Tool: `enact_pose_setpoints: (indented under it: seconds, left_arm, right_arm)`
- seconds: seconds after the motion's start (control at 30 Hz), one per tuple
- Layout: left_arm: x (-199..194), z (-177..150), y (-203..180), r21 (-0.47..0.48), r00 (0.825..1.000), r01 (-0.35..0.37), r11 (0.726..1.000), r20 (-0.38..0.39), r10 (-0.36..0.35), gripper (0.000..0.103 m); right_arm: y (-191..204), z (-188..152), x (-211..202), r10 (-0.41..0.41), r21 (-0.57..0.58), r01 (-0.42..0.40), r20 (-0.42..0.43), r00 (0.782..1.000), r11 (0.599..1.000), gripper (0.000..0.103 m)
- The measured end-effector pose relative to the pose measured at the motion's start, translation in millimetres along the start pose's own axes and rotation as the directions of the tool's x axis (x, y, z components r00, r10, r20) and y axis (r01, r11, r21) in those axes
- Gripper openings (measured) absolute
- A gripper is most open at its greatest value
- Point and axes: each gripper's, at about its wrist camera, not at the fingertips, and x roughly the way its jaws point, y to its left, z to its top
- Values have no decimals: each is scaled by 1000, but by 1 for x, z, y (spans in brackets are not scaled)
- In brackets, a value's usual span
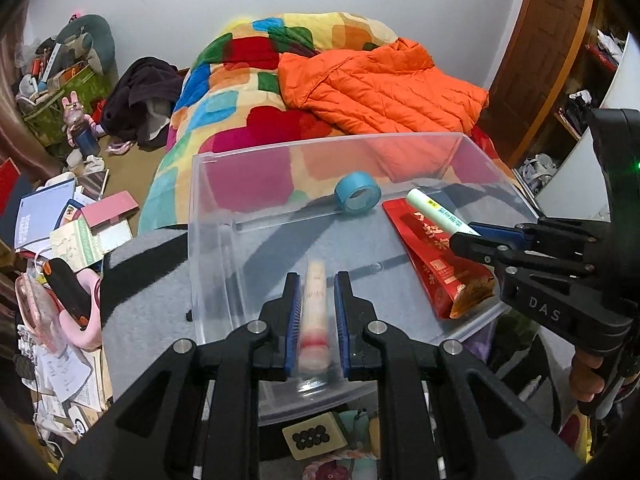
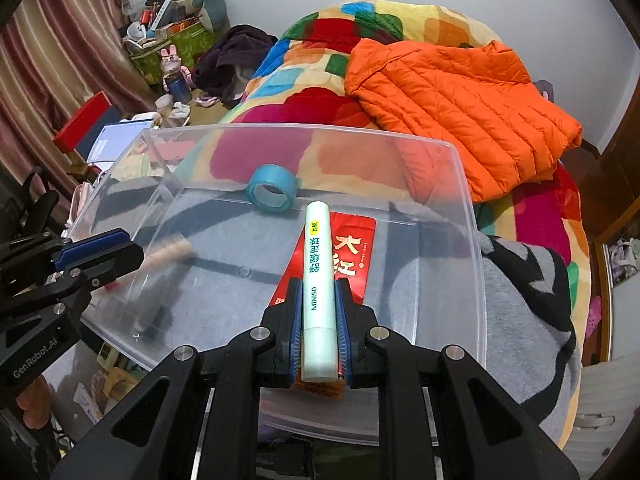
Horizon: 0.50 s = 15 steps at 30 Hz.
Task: Organize objects
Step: 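Lower the tube and marker into the clear box and open both tools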
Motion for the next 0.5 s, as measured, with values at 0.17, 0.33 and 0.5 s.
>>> enact_pose_setpoints:
  seconds: [0.17, 0.33, 0.5]
  left_arm:
    - [-6, 0, -1, 4, 1000, 8, 1000, 9, -8, 15]
    - [-25, -4, -3, 9, 999, 16, 1000, 47, -17, 30]
    - [-50, -12, -8, 30, 993, -3, 1000, 115, -1, 42]
  right_arm:
    - [3, -3, -7, -20, -19, 20, 9, 1000, 1000, 14]
    - [10, -8, -25, -25, -40, 27, 46, 999, 999, 17]
    - [17, -15, -51, -16, -63, 23, 107, 994, 998, 25]
